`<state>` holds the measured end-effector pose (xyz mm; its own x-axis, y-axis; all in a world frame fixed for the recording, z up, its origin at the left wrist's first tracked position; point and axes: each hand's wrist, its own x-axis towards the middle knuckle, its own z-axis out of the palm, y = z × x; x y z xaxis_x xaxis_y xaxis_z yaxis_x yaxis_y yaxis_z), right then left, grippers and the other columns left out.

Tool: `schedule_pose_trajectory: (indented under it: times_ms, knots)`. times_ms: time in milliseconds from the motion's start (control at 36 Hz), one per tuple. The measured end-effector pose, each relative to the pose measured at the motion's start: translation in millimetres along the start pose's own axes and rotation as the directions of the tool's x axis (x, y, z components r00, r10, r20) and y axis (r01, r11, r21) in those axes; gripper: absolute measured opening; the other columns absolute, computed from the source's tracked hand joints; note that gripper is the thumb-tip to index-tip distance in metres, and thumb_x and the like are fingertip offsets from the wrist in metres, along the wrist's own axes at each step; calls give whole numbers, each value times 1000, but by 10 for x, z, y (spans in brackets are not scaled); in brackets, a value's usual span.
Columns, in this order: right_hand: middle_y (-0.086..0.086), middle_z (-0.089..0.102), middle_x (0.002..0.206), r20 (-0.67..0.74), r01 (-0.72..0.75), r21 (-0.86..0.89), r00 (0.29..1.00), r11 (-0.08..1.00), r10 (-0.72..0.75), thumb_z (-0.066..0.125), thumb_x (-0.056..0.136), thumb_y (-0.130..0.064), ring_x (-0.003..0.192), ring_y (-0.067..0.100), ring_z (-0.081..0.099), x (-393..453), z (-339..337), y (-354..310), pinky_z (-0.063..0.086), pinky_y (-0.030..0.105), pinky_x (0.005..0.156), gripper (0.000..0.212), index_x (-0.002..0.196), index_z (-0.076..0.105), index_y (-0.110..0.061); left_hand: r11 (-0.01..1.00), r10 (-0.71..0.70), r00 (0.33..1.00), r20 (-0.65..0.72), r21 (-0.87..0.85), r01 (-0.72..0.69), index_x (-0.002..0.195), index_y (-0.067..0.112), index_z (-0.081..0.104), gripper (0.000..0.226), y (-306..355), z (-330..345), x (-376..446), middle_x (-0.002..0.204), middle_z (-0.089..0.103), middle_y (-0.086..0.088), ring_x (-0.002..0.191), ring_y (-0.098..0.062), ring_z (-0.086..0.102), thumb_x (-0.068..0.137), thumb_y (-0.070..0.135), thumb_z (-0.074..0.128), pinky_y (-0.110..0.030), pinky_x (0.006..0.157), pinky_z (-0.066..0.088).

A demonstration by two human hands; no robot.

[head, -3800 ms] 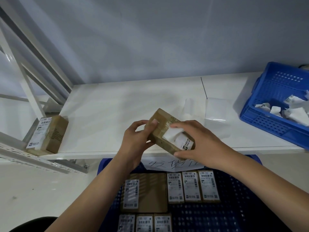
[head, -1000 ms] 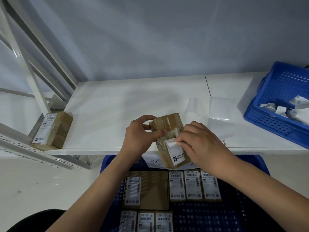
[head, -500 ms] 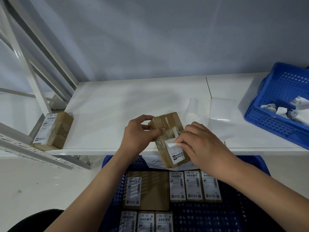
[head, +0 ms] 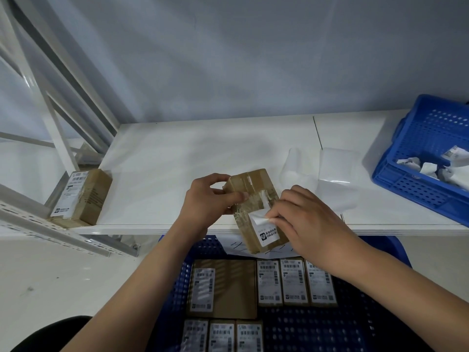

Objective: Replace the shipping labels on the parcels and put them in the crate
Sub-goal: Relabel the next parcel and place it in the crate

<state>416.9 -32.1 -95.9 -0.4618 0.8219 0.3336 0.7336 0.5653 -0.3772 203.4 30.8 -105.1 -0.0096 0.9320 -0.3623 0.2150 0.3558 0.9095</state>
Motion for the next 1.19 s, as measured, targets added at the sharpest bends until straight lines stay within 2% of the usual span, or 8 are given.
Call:
schedule_pose_trajectory:
  times_ms: [361,472,583,639,694,806,944,1194]
  knots:
    - [-10,52,85,6,8,-12,1000,1000,-8,79,84,-6,84,6,38,-14,-50,-29,38,23,69,15,90,68,-15,998,-3,1000,0,-69,3,111,12,71,40,48,-29,-12,87,79,-11,81,-29,77,75,7,88,-45,79,64]
    - [-11,52,85,13,1,-25,1000,1000,0,79,84,-7,83,4,36,-13,-57,-39,33,16,72,15,89,68,-17,996,6,1000,4,-86,-6,111,10,71,37,58,-37,-12,85,79,-11,76,-25,77,78,5,86,-40,75,65]
    - [-9,51,84,-17,22,21,1000,1000,-22,74,87,-3,83,7,38,-48,-113,-48,35,22,73,14,86,65,-15,999,19,987,-162,-46,-27,112,10,72,33,-15,-177,79,88,78,-15,74,-27,75,81,8,83,-39,74,64]
    - [-10,52,85,-30,20,45,999,999,-19,71,89,-4,84,6,40,-82,-146,-44,36,22,75,13,87,65,-15,992,-3,971,-237,-123,-27,115,5,72,32,-11,-305,124,91,75,-15,76,-30,75,84,8,80,-38,73,64]
    - [-12,53,88,-27,6,73,1000,997,-4,65,94,-12,87,5,43,-112,-164,-17,39,21,77,6,91,66,-17,988,9,976,-218,-149,-43,114,5,72,30,6,-371,132,92,76,-15,82,-33,76,85,7,79,-39,76,64]
    - [-16,56,94,-1,-44,119,999,992,44,55,96,-25,93,3,47,-110,-226,53,41,21,82,14,99,69,-20,994,34,989,-143,-97,-48,115,13,72,33,-23,-265,89,93,79,-10,91,-32,76,84,12,83,-41,81,64]
    - [-19,56,102,30,-85,136,996,987,82,62,94,-20,100,0,48,-119,-249,56,43,20,85,11,102,69,-23,989,41,983,-179,-130,-64,113,18,71,28,-27,-234,104,98,79,-10,93,-30,76,87,20,81,-39,82,64]
    - [-28,44,108,134,-176,201,979,964,151,65,92,-16,113,-3,44,-100,-260,76,35,10,90,18,106,63,-27,979,47,975,-216,-184,-88,106,20,69,9,-2,-262,121,106,75,-11,96,-29,75,97,21,69,-29,74,63]
